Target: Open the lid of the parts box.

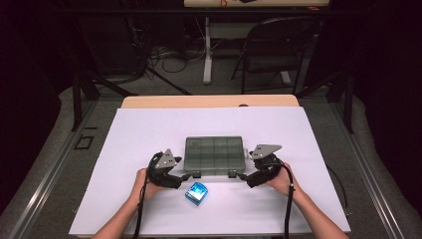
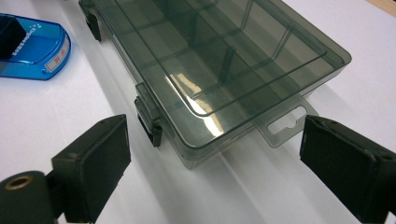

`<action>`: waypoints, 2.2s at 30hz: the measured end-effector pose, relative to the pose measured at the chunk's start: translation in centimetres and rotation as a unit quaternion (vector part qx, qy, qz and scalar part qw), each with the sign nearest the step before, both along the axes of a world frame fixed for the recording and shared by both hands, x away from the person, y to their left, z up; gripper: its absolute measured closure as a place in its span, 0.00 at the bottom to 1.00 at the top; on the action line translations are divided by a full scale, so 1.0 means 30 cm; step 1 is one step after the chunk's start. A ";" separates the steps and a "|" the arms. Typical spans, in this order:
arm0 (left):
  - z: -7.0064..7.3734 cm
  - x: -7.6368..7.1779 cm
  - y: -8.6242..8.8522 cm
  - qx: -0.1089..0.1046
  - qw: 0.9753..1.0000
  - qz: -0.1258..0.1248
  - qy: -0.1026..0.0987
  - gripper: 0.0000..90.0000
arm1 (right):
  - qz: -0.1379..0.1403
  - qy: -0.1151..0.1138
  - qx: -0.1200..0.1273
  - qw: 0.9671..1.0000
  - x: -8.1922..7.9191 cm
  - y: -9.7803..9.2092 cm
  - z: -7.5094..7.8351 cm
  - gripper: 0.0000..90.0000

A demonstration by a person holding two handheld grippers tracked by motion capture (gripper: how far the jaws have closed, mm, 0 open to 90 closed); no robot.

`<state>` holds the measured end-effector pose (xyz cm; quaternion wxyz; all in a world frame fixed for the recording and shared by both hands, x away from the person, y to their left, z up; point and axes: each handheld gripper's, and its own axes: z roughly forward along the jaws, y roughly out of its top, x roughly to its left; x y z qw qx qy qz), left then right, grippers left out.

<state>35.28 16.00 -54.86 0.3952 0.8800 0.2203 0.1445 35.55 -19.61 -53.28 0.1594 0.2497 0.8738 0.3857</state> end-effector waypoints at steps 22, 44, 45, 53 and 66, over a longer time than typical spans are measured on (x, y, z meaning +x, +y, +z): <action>-0.011 -0.019 -0.003 -0.004 1.000 0.009 -0.022 0.50 | 0.001 0.008 -0.028 1.000 -0.003 0.016 -0.020 0.37; -0.006 -0.026 0.009 -0.012 1.000 0.008 -0.024 0.56 | -0.009 0.015 -0.032 0.999 -0.006 0.018 -0.012 0.48; -0.005 -0.027 0.009 -0.012 1.000 0.009 -0.025 0.56 | -0.010 0.013 -0.027 0.999 -0.006 0.017 -0.011 0.49; -0.003 -0.029 0.012 -0.015 1.000 0.009 -0.025 0.58 | -0.011 0.017 -0.029 0.999 -0.008 0.013 -0.005 0.51; 0.000 -0.031 0.013 -0.015 0.999 0.008 -0.030 0.60 | -0.019 0.014 -0.017 1.000 -0.010 0.005 0.003 0.55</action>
